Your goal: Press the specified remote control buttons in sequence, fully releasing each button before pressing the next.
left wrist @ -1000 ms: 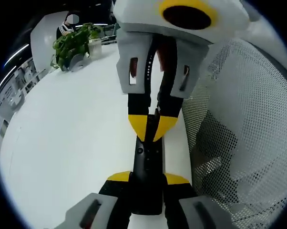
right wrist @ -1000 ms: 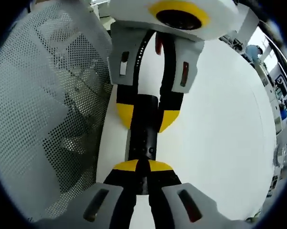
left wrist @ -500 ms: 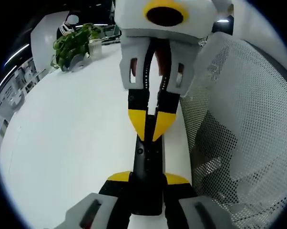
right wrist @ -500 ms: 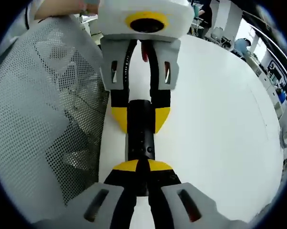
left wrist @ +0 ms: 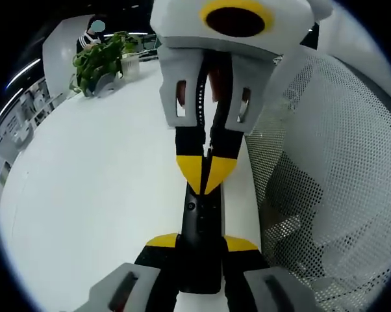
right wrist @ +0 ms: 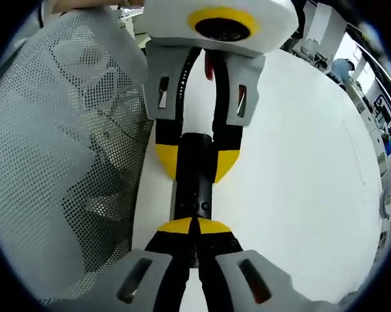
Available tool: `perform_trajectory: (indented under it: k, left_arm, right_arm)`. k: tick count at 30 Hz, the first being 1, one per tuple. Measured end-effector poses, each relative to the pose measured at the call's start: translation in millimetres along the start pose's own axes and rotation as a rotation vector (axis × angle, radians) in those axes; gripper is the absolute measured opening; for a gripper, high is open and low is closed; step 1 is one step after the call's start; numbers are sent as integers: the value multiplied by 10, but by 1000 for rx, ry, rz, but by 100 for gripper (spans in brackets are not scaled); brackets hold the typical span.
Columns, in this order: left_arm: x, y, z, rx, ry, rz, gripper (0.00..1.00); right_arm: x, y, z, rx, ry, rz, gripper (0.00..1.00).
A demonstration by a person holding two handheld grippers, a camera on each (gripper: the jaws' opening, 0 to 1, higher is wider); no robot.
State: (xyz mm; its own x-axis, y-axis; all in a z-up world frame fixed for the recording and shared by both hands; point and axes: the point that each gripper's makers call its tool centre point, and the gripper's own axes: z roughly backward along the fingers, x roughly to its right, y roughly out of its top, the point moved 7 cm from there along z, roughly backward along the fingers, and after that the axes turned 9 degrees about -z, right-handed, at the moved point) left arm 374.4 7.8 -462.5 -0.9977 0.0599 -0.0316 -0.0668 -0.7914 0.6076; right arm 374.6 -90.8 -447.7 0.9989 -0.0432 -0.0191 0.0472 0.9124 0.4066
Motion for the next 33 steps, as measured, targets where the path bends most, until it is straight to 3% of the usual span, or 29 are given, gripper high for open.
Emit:
perform_trajectory:
  k: [2, 3, 6, 7, 8, 11, 15, 20, 24, 33]
  left_arm:
    - [1, 2, 0, -1, -1, -2, 24]
    - [0, 2, 0, -2, -1, -2, 24]
    - [0, 3, 1, -3, -1, -5, 24]
    - [1, 4, 1, -3, -1, -4, 24]
    - [1, 4, 1, -2, -1, -4, 24]
    - [1, 4, 3, 1, 1, 0, 24]
    - [1, 3, 6, 6, 2, 8, 24]
    - [3, 9, 8, 8, 0, 11, 24]
    - [5, 7, 5, 9, 2, 15, 24]
    - [5, 14, -4, 15, -8, 24, 24]
  right_arm:
    - [-21, 10, -4, -11, -20, 18, 0]
    - [-24, 17, -6, -26, -37, 70, 0]
    - [-35, 13, -6, -20, -41, 60, 0]
    - [-15, -12, -2, 20, -32, -57, 0]
    - [0, -25, 3, 44, -28, -92, 0]
    - [-8, -74, 21, 110, -38, -130, 0]
    - [-34, -74, 19, 119, -54, -147, 0]
    - [-137, 46, -33, 144, -42, -40, 0]
    - [-193, 94, -49, 76, -95, 118, 0]
    - [-279, 108, -51, -8, -185, 300, 0]
